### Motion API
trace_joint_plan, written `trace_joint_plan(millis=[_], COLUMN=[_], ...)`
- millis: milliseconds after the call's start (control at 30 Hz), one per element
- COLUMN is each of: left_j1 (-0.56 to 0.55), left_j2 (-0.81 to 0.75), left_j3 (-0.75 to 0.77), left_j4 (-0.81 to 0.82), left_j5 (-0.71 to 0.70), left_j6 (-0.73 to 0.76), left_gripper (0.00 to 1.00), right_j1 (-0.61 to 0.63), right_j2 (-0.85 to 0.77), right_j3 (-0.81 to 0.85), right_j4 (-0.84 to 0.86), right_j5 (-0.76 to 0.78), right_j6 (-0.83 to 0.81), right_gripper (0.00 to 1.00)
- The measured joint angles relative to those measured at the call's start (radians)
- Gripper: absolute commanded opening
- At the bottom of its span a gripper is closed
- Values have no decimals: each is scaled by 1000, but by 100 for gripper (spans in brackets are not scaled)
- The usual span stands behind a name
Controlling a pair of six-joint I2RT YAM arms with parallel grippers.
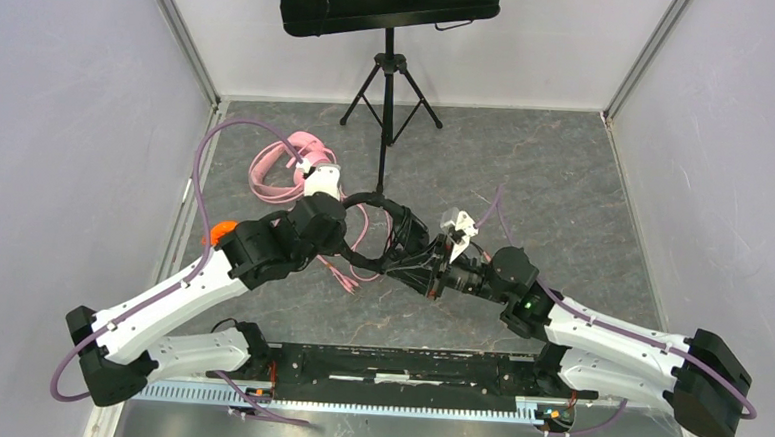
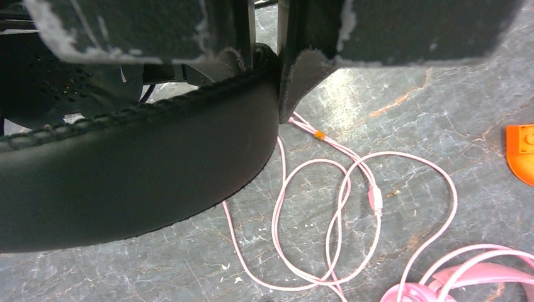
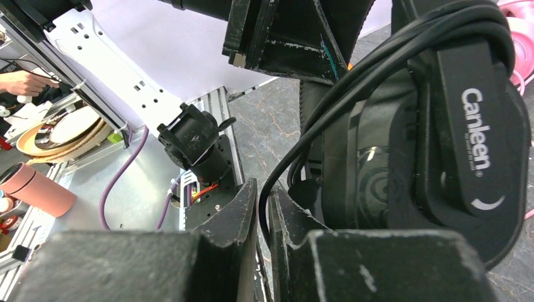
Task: Wrap the headphones
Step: Wrap the headphones around the headphones.
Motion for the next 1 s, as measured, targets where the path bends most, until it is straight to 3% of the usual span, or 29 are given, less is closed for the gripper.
trace_joint_plan(millis=[500, 1000], left_j1=[0, 1], left_j2=[-1, -48], left_j3=[-42, -61], left_j4=[44, 123], left_j5=[3, 55], left_j6=[-80, -166], left_gripper=[2, 2], right_j1=[71, 109], right_j2=[34, 40], right_j3=[91, 96], right_j4=[-42, -133], right_j5=[85, 176], right_j6=[-61, -162], right_gripper=[8, 20])
